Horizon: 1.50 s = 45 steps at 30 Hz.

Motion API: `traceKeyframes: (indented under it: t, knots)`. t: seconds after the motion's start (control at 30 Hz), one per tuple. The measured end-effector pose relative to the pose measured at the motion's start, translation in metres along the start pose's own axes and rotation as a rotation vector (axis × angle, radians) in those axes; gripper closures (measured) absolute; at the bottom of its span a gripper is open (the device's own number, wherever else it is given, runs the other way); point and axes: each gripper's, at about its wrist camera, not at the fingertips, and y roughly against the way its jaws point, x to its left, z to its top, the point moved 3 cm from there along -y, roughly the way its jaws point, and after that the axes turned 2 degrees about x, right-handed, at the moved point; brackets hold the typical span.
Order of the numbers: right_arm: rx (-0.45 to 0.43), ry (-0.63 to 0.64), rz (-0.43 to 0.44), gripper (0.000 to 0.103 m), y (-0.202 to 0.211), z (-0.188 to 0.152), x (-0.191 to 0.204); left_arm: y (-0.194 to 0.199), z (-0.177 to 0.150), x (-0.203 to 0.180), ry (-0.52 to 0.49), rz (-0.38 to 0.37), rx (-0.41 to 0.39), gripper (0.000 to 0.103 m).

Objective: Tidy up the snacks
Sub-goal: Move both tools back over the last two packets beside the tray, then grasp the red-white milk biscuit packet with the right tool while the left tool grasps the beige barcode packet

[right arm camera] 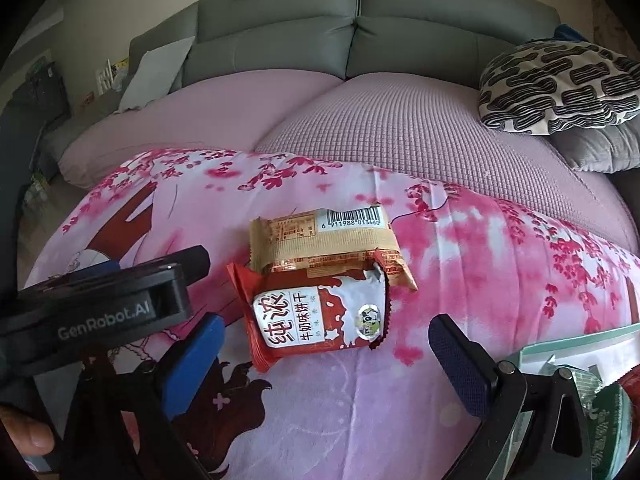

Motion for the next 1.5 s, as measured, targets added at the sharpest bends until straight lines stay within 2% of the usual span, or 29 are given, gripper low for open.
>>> traceKeyframes:
  t: [0.23,0.5,0.7,1.1,1.5]
  knots:
    - [0.003,-0.064,0.018,0.001,-0.011,0.0,-0.01,-0.001,0.0,-0.001,-0.008,0.017,-0.001,0.0]
    - [-0.025,-0.098,0.1,0.028,-0.009,-0.001,-0.012,0.004,0.002,-0.002,-0.007,0.026,-0.016,0.0]
    - [-0.03,-0.109,0.111,0.031,-0.006,-0.001,-0.014,0.007,0.002,-0.005,-0.012,0.028,-0.026,0.0]
    - [-0.052,-0.166,0.081,0.036,0.005,0.0,-0.03,0.008,0.005,-0.027,-0.05,0.017,-0.032,0.0]
    - [-0.124,-0.256,-0.015,0.037,0.032,0.006,-0.066,0.015,0.011,-0.053,-0.035,-0.047,-0.063,0.0]
